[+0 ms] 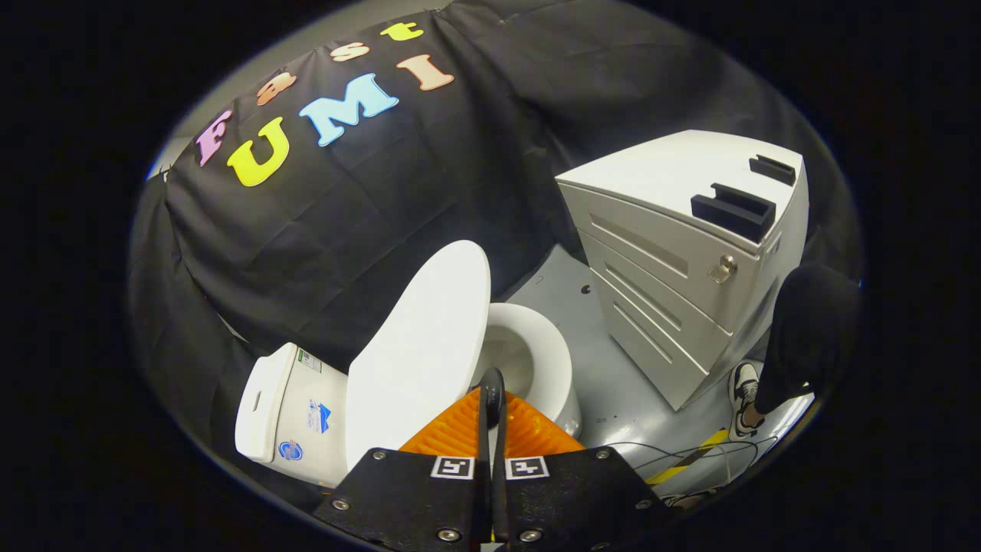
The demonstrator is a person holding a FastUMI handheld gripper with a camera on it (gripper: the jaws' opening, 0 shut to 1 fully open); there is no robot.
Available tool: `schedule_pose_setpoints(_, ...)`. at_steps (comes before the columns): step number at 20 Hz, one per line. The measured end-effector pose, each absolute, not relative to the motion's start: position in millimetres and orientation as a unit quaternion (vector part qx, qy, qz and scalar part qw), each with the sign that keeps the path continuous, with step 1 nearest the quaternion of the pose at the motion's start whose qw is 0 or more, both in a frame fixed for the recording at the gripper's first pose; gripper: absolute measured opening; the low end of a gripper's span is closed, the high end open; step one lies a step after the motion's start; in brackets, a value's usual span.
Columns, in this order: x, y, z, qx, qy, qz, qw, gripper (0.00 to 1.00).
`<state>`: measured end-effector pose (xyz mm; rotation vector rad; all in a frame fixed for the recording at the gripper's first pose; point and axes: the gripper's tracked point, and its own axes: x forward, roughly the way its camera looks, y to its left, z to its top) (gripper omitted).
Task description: Open the toilet lid.
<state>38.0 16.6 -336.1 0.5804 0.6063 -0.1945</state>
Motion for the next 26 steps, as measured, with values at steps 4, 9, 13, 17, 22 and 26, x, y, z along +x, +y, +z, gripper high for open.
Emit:
schedule_pose_setpoints(4, 40, 29, -308, 0.251, 0.28, -0.085, 0.923, 0.0)
schedule_pose_setpoints(9, 42, 44, -279, 0.192, 0.268, -0.081, 0.941, 0.01)
schedule_pose_setpoints(13, 43, 56, -259, 0.108, 0.266, -0.081, 0.954, 0.0)
schedule_pose_setpoints(17, 44, 72, -238, 0.084, 0.251, -0.071, 0.962, 0.01)
schedule_pose_setpoints(22, 44, 87, -219, 0.055, 0.247, -0.072, 0.965, 0.01)
schedule_pose_setpoints(26, 45, 104, -200, 0.029, 0.236, -0.07, 0.969, 0.01)
